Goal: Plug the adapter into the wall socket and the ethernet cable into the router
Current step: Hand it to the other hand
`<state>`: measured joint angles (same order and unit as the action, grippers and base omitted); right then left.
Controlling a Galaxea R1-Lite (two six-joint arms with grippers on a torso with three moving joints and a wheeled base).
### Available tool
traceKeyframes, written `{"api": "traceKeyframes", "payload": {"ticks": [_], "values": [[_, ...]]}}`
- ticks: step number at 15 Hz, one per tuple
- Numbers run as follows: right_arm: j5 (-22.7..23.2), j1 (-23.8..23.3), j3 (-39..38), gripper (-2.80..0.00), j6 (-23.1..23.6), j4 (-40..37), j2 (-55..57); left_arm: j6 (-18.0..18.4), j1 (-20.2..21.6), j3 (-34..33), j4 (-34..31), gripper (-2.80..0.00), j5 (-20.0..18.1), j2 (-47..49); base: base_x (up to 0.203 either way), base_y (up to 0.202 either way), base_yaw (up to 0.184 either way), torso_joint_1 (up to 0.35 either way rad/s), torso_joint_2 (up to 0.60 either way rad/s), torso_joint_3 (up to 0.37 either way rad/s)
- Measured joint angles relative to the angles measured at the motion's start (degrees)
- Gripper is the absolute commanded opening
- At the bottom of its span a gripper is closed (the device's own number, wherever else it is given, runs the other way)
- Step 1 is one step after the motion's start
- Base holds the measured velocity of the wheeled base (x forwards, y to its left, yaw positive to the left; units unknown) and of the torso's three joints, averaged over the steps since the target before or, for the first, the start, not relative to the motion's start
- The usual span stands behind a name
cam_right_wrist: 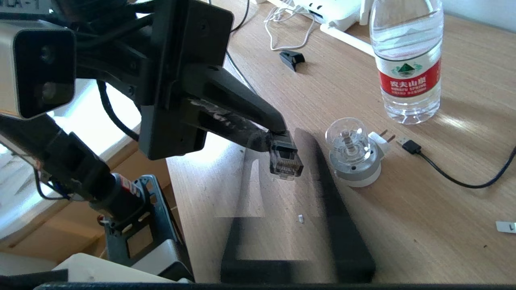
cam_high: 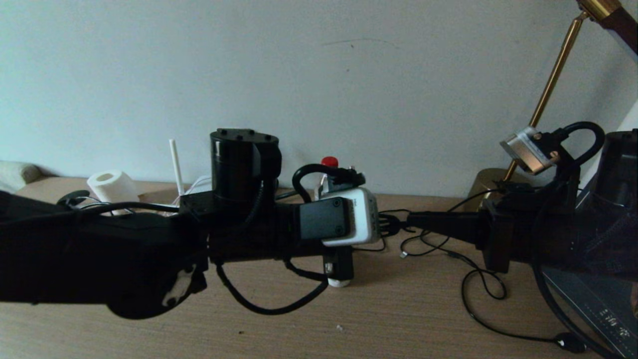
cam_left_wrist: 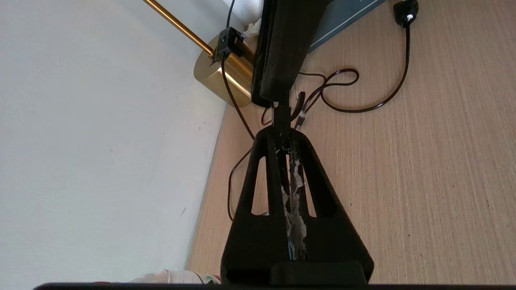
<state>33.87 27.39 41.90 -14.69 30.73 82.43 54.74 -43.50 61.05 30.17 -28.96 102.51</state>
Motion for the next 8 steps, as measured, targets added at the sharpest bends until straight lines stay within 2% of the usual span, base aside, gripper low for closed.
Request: {"api": "traceKeyframes", "payload": {"ticks": [5,6,7,8], "values": [[0.0,0.1,0.0,-2.80,0.0,0.0,0.0,0.0,0.0,0.0,0.0,-2.80,0.0,-0.1,0.000,0.000,0.000,0.000,0.00,0.000],[0.0,0.1,0.0,-2.80,0.0,0.0,0.0,-0.1,0.0,-0.1,0.0,-0.85,0.2,-0.1,0.000,0.000,0.000,0.000,0.00,0.000],[0.0,0.1,0.0,-2.80,0.0,0.0,0.0,-0.1,0.0,-0.1,0.0,0.00,0.3,-0.1,0.000,0.000,0.000,0.000,0.00,0.000],[0.0,0.1,0.0,-2.80,0.0,0.0,0.0,-0.2,0.0,0.0,0.0,0.00,0.3,-0.1,0.000,0.000,0.000,0.000,0.00,0.000]]}}
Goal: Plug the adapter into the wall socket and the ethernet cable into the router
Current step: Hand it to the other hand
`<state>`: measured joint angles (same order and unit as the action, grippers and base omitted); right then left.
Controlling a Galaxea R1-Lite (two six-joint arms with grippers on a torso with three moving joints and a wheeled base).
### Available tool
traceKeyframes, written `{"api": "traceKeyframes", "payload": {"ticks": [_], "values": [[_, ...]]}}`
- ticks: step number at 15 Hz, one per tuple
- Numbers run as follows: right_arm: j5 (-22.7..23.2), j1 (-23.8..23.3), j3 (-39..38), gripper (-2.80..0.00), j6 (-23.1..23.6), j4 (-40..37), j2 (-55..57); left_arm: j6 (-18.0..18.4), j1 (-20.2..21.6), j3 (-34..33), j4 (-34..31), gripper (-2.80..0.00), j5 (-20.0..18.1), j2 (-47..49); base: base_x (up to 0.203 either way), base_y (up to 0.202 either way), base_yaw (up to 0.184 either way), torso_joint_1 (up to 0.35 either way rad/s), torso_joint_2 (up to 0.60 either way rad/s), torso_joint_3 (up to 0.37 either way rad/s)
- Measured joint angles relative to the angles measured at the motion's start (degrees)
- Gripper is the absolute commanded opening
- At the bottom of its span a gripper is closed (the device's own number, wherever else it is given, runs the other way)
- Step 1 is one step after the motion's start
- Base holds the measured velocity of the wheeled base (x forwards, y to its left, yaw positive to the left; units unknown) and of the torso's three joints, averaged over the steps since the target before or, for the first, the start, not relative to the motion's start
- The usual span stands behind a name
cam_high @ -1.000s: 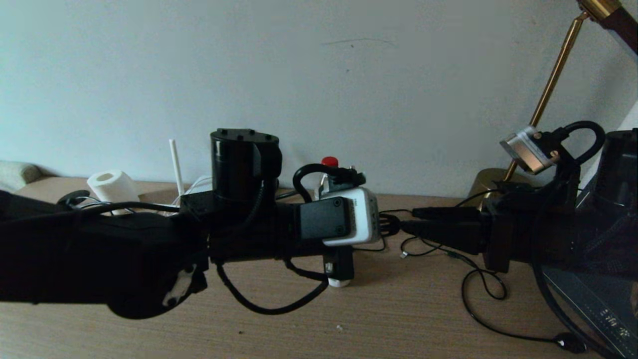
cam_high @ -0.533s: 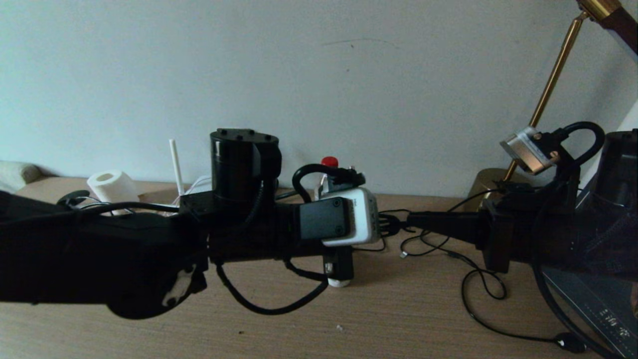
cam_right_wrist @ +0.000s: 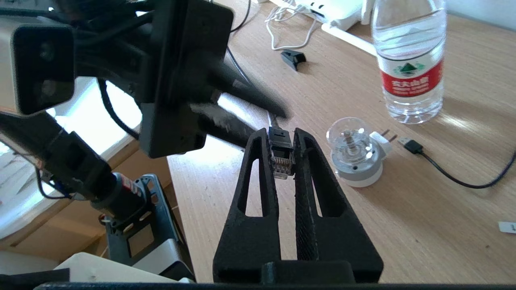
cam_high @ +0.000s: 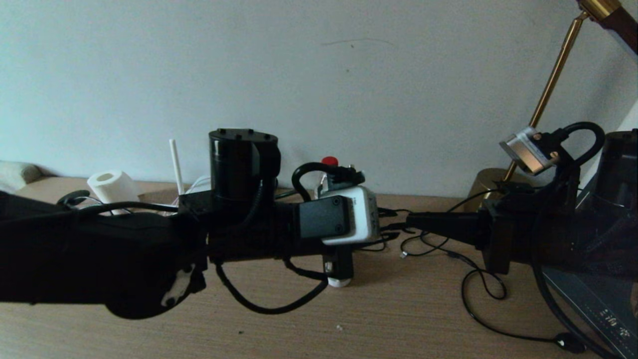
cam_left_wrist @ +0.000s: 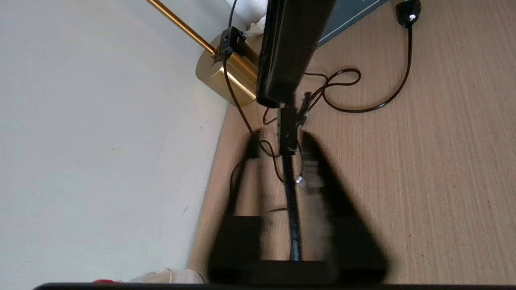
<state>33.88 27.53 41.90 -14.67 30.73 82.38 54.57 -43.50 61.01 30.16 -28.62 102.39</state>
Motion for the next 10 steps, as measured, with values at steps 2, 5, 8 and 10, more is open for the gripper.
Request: {"api": "traceKeyframes", "payload": {"ticks": [2,5,8,10], "values": [[-0.1,0.0,0.0,-2.80,-0.6,0.0,0.0,0.0,0.0,0.3,0.0,0.00,0.2,-0.3,0.000,0.000,0.000,0.000,0.00,0.000],[-0.2,-0.1,0.7,-2.80,-8.0,0.0,-0.7,0.5,0.4,-0.3,-0.4,0.00,1.0,-2.7,0.000,0.000,0.000,0.000,0.00,0.000],[-0.5,-0.1,3.8,-2.80,-21.4,-0.3,-1.7,1.6,2.6,-1.1,3.5,0.00,1.6,-5.8,0.000,0.000,0.000,0.000,0.00,0.000],[-0.6,-0.1,7.0,-2.80,-30.4,-1.0,-1.9,1.7,3.1,-1.3,9.5,0.00,1.4,-6.0,0.000,0.000,0.000,0.000,0.00,0.000]]}}
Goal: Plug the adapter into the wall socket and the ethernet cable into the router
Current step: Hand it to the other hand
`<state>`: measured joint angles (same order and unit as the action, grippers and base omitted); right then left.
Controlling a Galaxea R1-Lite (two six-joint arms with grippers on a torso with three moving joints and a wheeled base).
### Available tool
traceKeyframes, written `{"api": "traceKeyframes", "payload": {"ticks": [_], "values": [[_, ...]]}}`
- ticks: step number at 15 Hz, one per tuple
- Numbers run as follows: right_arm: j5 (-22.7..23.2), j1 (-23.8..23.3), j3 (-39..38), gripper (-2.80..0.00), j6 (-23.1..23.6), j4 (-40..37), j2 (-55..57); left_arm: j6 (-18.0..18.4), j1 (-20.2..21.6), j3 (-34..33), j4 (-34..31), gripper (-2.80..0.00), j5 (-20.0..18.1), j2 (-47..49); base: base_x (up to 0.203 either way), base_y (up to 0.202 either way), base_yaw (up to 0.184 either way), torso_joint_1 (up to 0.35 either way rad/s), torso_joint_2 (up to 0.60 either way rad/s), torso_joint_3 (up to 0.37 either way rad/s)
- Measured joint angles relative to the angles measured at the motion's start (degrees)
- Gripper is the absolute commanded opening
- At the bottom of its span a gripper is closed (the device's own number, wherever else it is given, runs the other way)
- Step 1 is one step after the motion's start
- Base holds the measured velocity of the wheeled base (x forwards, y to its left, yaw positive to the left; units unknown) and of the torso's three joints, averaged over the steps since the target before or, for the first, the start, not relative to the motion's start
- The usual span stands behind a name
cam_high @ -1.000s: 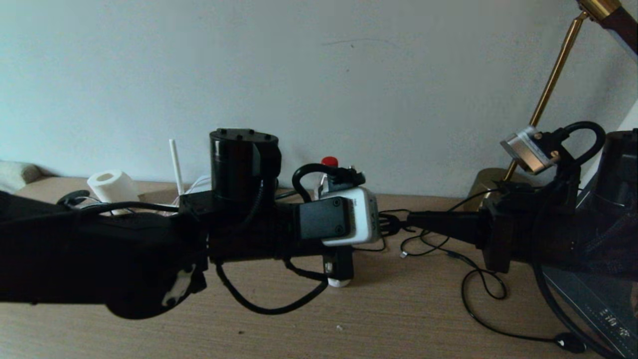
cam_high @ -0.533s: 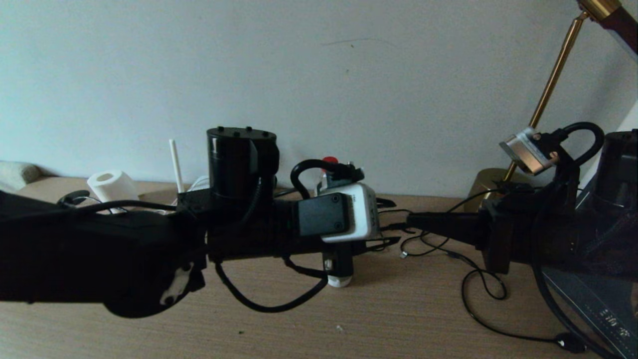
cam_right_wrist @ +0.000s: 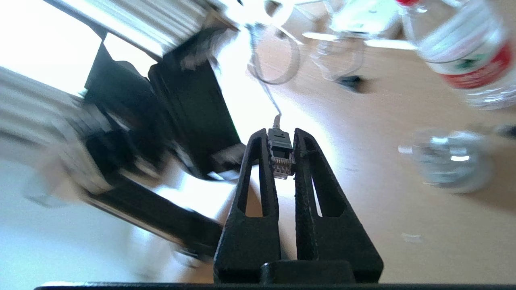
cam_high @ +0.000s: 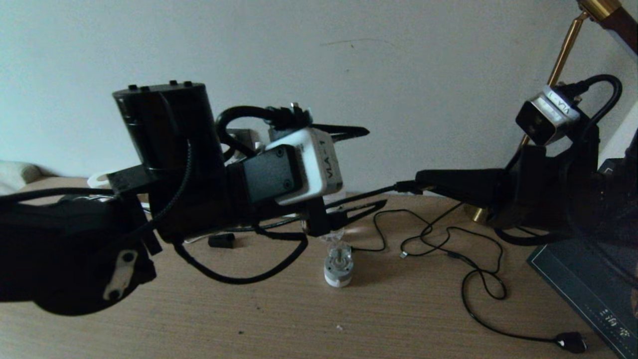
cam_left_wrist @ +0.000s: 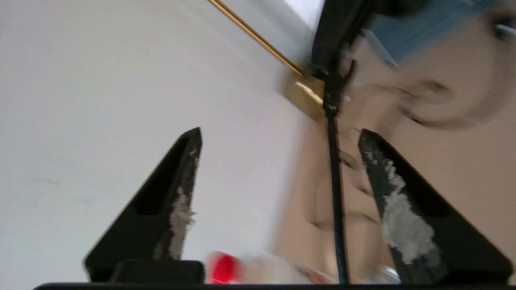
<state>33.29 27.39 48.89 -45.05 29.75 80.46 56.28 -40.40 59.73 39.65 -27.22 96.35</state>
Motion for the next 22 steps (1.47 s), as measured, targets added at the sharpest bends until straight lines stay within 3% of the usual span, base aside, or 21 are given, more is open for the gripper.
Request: {"api": "traceKeyframes", "payload": {"ticks": [3,5,8,10,14,22], "values": [[0.2,0.0,7.2,-2.80,-8.8,-7.8,0.0,1.1,0.2,0.0,4.0,0.00,-3.0,0.0,0.000,0.000,0.000,0.000,0.00,0.000],[0.8,0.0,14.1,-2.80,-14.0,-16.7,0.0,4.2,0.2,0.1,4.5,0.00,-5.3,0.3,0.000,0.000,0.000,0.000,0.00,0.000],[3.7,-0.1,24.3,-2.80,-21.6,-28.6,0.9,8.7,0.2,1.7,5.2,0.00,-8.2,1.4,0.000,0.000,0.000,0.000,0.00,0.000],[6.6,-0.3,29.4,-2.80,-26.4,-35.3,2.3,9.0,0.2,3.4,6.0,0.00,-8.4,2.5,0.000,0.000,0.000,0.000,0.00,0.000],[9.9,-0.7,31.4,-2.80,-30.5,-36.9,4.6,9.2,-0.2,6.3,6.2,0.00,-8.4,3.9,0.000,0.000,0.000,0.000,0.00,0.000],[12.3,-0.9,31.4,-2.80,-31.6,-36.6,6.3,9.1,0.4,7.3,6.3,0.00,-8.3,4.0,0.000,0.000,0.000,0.000,0.00,0.000]]}}
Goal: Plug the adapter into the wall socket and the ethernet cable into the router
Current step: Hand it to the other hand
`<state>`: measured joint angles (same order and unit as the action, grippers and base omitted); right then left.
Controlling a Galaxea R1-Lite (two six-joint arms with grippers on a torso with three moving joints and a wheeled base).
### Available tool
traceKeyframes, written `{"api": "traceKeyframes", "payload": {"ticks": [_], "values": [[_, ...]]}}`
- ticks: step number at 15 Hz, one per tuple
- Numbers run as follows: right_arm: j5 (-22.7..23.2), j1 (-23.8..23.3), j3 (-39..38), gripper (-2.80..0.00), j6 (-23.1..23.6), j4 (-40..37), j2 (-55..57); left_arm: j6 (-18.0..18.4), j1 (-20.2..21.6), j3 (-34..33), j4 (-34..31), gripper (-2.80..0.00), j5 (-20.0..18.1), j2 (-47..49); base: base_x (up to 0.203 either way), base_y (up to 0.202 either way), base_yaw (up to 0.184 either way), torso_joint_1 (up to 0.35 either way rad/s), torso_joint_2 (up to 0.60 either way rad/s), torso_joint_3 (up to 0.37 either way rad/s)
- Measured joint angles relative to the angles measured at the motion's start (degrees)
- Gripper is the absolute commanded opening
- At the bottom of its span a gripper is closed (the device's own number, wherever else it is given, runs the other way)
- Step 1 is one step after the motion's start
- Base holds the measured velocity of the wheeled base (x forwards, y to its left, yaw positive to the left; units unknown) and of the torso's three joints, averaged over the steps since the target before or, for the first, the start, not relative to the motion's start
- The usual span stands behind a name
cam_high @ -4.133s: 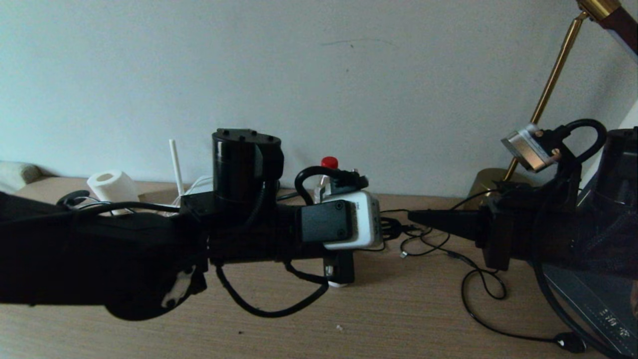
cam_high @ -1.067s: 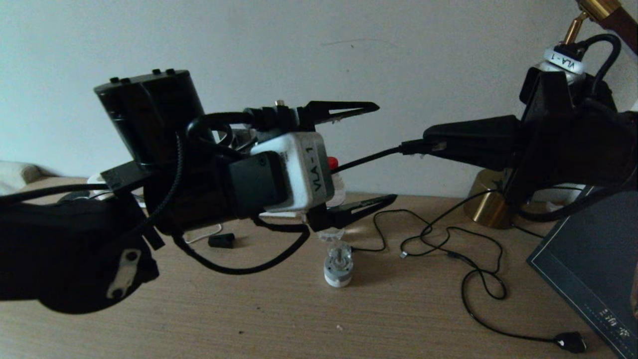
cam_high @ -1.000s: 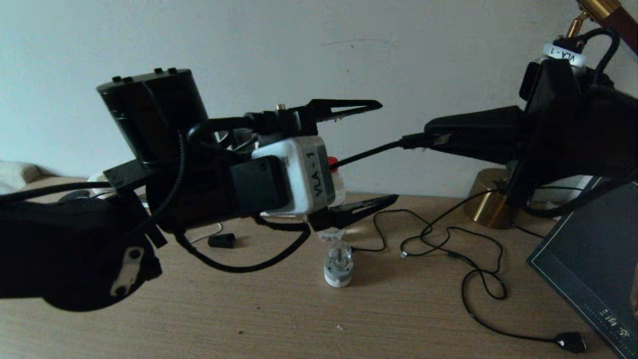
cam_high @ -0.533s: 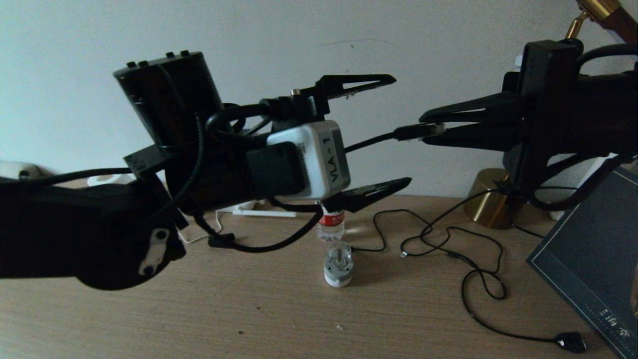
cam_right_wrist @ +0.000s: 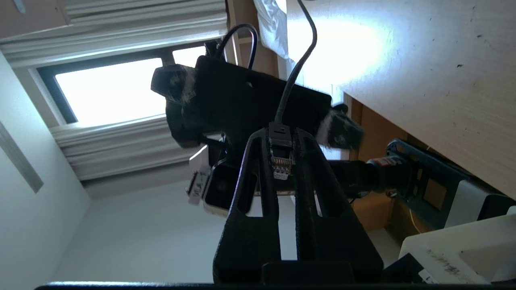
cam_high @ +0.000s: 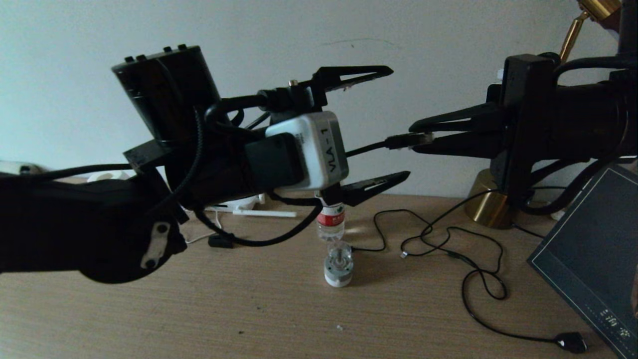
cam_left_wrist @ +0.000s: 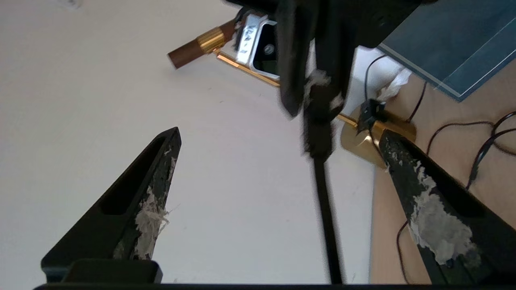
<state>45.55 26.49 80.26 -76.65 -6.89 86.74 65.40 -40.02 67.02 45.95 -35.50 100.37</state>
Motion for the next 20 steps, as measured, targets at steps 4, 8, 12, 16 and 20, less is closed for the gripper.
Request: {"api": "traceKeyframes", "payload": {"ticks": [4,8,12,16,20], "values": [[3.5,0.0,0.7,-2.80,-0.8,0.1,0.8,-0.1,2.6,-3.7,0.2,0.00,0.0,-2.0,0.000,0.000,0.000,0.000,0.00,0.000],[3.6,0.2,2.7,-2.80,-0.8,0.1,3.9,-0.4,5.1,-6.5,1.5,0.00,0.0,-3.2,0.000,0.000,0.000,0.000,0.00,0.000],[3.6,0.1,3.3,-2.80,-0.8,0.1,5.5,-1.2,5.5,-6.6,1.9,0.00,0.2,-2.9,0.000,0.000,0.000,0.000,0.00,0.000],[4.2,0.2,3.4,-2.80,-0.8,0.2,5.9,-1.2,5.5,-5.2,2.2,0.00,0.4,-1.8,0.000,0.000,0.000,0.000,0.00,0.000],[4.3,0.2,3.4,-2.80,-0.8,0.2,5.9,-1.2,5.1,-4.8,2.2,0.00,0.4,-1.2,0.000,0.000,0.000,0.000,0.00,0.000]]}}
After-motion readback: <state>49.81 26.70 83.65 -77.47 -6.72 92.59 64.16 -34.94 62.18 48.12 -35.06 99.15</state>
